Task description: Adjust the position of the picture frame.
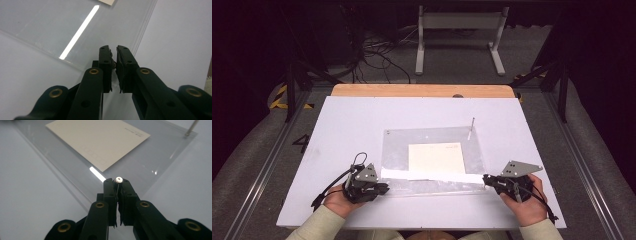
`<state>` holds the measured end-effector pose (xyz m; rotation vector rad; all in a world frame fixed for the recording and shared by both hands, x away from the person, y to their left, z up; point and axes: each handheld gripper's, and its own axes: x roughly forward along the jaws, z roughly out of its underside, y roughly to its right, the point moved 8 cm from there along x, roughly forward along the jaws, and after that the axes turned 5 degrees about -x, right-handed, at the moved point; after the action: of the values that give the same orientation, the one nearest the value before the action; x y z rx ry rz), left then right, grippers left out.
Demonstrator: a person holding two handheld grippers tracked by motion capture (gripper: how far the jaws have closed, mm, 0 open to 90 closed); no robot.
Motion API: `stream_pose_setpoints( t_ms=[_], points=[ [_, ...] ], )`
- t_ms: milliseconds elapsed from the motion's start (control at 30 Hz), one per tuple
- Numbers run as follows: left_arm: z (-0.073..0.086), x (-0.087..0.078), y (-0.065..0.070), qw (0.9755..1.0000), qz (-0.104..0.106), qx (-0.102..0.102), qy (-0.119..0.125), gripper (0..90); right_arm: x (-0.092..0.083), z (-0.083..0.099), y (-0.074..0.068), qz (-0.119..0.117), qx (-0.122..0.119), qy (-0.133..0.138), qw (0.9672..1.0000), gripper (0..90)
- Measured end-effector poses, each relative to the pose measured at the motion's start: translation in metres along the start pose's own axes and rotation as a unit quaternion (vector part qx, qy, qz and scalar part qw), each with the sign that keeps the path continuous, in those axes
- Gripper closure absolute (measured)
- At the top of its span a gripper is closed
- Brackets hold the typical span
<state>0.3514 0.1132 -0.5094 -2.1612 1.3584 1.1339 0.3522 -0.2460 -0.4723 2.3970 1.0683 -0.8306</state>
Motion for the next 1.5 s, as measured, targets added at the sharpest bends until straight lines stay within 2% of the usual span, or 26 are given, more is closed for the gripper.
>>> stream_pose_setpoints(
  t_ms=[67,100,233,267,333,367,500,600,633,700,833,900,933,967,1033,1167,1267,1367,1500],
  points=[
    [-0.005,0.005,0.004,1.0,-0.004,0.001,0.005,82.5,0.0,-0.008,0.011,0.016,0.0,0.002,0.9999,84.8],
    [-0.005,0.005,0.004,1.0,-0.004,0.001,0.005,82.5,0.0,-0.008,0.011,0.016,0.0,0.002,0.9999,84.8],
    [-0.014,0.014,0.009,0.9998,-0.015,0.008,0.014,82.5,0.008,-0.032,0.046,0.056,-0.001,0.0,0.9984,84.7],
    [-0.018,0.017,0.011,0.9997,-0.014,0.007,0.018,82.5,0.014,-0.039,0.058,0.066,-0.003,-0.002,0.9978,84.7],
    [-0.021,0.02,0.011,0.9996,-0.013,0.006,0.022,82.5,0.017,-0.041,0.063,0.067,0.0,-0.003,0.9977,84.6],
    [-0.023,0.021,0.011,0.9997,-0.014,0.006,0.021,82.6,0.026,-0.044,0.075,0.067,0.006,-0.003,0.9977,84.6],
    [-0.03,0.027,0.014,0.9994,-0.021,0.009,0.026,82.6,0.051,-0.044,0.101,0.066,0.031,0.002,0.9974,84.6],
    [-0.031,0.028,0.016,0.9995,-0.016,0.007,0.026,82.6,0.066,-0.039,0.109,0.065,0.046,0.001,0.9968,84.3],
    [-0.031,0.029,0.016,0.9995,-0.015,0.007,0.027,82.6,0.07,-0.036,0.111,0.064,0.053,-0.003,0.9966,84.2],
    [-0.031,0.029,0.016,0.9995,-0.014,0.006,0.027,82.6,0.071,-0.036,0.111,0.066,0.057,0.01,0.9962,83.4],
    [-0.032,0.029,0.016,0.9995,-0.014,0.003,0.027,82.7,0.065,-0.034,0.11,0.096,0.05,0.015,0.994,68.1],
    [-0.032,0.029,0.019,0.9997,-0.003,-0.002,0.026,82.8,0.055,-0.03,0.109,0.115,0.063,0.025,0.991,62.5],
    [-0.032,0.03,0.022,0.9997,0.007,0.001,0.025,82.8,0.05,-0.027,0.107,0.118,0.07,0.04,0.9898,62.3],
    [-0.033,0.031,0.026,0.9996,0.015,0.01,0.023,82.8,0.045,-0.022,0.105,0.116,0.077,0.052,0.9888,62.3],
    [-0.035,0.034,0.037,0.999,0.032,0.026,0.019,82.8,0.036,-0.007,0.101,0.123,0.087,0.059,0.9868,63.0],
    [-0.041,0.04,0.057,0.9963,0.062,0.059,0.001,82.8,0.018,0.01,0.097,0.117,0.107,0.067,0.985,62.4],
    [-0.047,0.046,0.071,0.9934,0.082,0.08,-0.003,82.7,0.009,0.014,0.09,0.099,0.127,0.075,0.9841,62.4],
    [-0.051,0.05,0.079,0.9919,0.091,0.088,-0.007,82.7,0.006,0.015,0.081,0.086,0.125,0.068,0.9861,63.6],
    [-0.057,0.057,0.089,0.9897,0.105,0.097,-0.009,83.1,0.006,0.012,0.071,0.076,0.112,0.06,0.989,64.2]
  ],
)
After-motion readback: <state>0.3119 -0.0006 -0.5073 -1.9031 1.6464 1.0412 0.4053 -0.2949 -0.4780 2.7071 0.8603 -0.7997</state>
